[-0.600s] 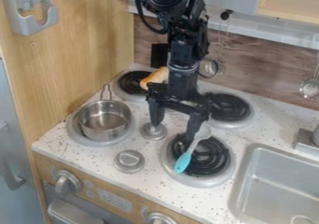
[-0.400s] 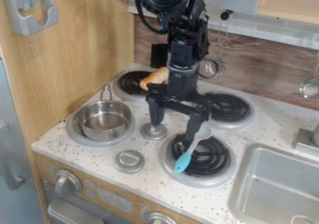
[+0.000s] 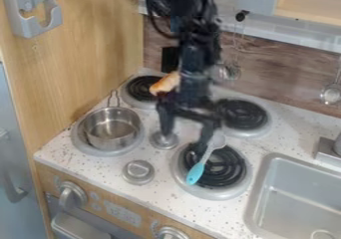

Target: Move the silver pot to the upper right burner

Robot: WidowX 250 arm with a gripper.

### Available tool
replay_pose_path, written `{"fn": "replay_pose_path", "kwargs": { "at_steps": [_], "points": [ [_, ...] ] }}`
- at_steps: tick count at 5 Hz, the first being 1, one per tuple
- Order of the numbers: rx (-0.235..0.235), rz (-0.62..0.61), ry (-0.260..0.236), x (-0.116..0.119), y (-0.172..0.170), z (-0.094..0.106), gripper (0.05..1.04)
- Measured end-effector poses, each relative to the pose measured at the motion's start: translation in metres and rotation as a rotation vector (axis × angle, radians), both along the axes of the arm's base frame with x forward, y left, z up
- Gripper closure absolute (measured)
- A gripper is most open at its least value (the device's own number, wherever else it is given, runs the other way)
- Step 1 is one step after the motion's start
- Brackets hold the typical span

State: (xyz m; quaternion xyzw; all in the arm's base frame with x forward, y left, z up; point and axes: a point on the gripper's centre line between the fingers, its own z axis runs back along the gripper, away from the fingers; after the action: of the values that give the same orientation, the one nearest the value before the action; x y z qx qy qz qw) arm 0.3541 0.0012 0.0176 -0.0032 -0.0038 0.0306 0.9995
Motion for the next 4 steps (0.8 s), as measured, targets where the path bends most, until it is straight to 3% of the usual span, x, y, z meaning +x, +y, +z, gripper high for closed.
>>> {"fn": "replay_pose_path", "kwargs": {
  "at_steps": [1,2,3,4],
  "points": [
    [0.032,0.049,-0.031,0.013,0.023,0.004,0.085],
    [0.106,0.111,-0.037,0.021,0.059,-0.004,0.085],
    [0.172,0.161,-0.027,0.025,0.089,-0.013,0.085],
    [0.223,0.207,0.034,0.024,0.105,-0.039,0.085]
  ]
}}
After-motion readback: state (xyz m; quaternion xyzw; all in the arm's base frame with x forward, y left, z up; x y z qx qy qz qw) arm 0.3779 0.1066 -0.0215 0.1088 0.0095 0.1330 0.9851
